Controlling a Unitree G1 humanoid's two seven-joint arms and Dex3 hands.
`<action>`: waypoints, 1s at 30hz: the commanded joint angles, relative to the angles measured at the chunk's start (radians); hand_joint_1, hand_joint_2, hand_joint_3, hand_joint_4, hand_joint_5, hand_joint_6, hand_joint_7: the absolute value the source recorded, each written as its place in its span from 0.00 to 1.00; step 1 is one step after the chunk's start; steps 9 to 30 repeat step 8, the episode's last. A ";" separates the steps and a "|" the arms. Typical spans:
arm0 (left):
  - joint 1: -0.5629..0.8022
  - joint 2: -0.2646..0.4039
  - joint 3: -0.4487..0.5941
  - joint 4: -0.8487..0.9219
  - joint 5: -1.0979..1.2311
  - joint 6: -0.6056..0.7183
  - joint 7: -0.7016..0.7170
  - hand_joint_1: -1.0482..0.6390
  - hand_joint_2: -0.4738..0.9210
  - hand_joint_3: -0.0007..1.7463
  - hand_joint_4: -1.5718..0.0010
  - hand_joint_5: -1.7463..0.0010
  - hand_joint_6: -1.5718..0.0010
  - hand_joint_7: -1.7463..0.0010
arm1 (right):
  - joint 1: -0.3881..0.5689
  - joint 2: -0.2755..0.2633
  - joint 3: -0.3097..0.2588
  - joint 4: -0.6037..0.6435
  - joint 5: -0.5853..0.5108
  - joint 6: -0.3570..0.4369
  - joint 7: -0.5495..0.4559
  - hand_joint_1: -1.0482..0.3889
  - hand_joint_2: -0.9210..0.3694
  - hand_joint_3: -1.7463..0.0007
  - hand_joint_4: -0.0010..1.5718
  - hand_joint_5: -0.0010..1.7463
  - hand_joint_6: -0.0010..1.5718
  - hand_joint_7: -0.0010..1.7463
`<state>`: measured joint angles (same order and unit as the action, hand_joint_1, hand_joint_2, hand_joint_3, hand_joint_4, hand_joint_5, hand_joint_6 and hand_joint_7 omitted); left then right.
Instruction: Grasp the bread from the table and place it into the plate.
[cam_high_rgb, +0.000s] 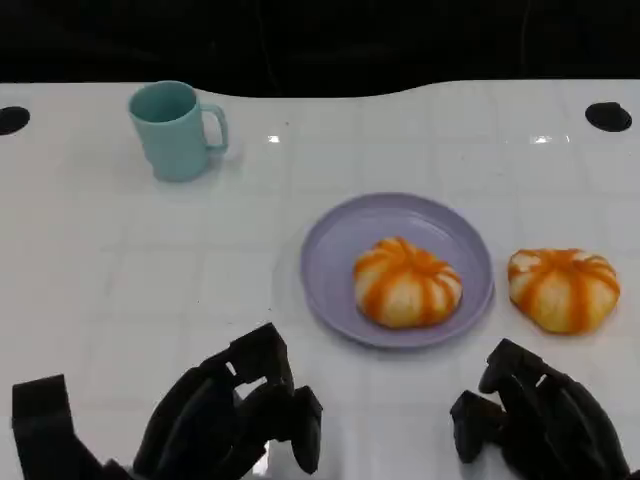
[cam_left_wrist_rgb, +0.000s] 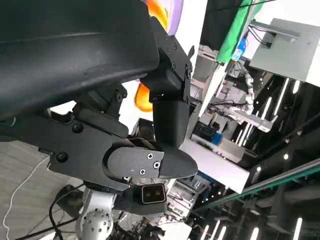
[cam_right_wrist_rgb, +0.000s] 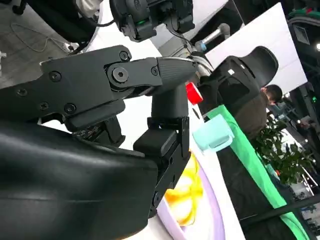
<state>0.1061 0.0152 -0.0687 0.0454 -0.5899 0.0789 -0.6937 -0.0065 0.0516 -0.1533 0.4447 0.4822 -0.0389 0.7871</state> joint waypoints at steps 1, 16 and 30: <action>-0.008 0.003 0.021 0.021 -0.009 0.013 -0.025 0.22 1.00 0.15 0.46 0.00 0.62 0.00 | -0.018 -0.013 -0.018 0.030 0.012 -0.034 0.026 0.35 0.00 0.87 0.49 0.96 0.43 0.81; -0.017 -0.004 0.034 0.041 -0.005 0.025 -0.045 0.21 1.00 0.14 0.45 0.00 0.62 0.01 | -0.018 -0.011 -0.019 0.035 0.010 -0.032 0.020 0.35 0.00 0.87 0.49 0.94 0.43 0.80; -0.017 -0.004 0.034 0.041 -0.005 0.025 -0.045 0.21 1.00 0.14 0.45 0.00 0.62 0.01 | -0.018 -0.011 -0.019 0.035 0.010 -0.032 0.020 0.35 0.00 0.87 0.49 0.94 0.43 0.80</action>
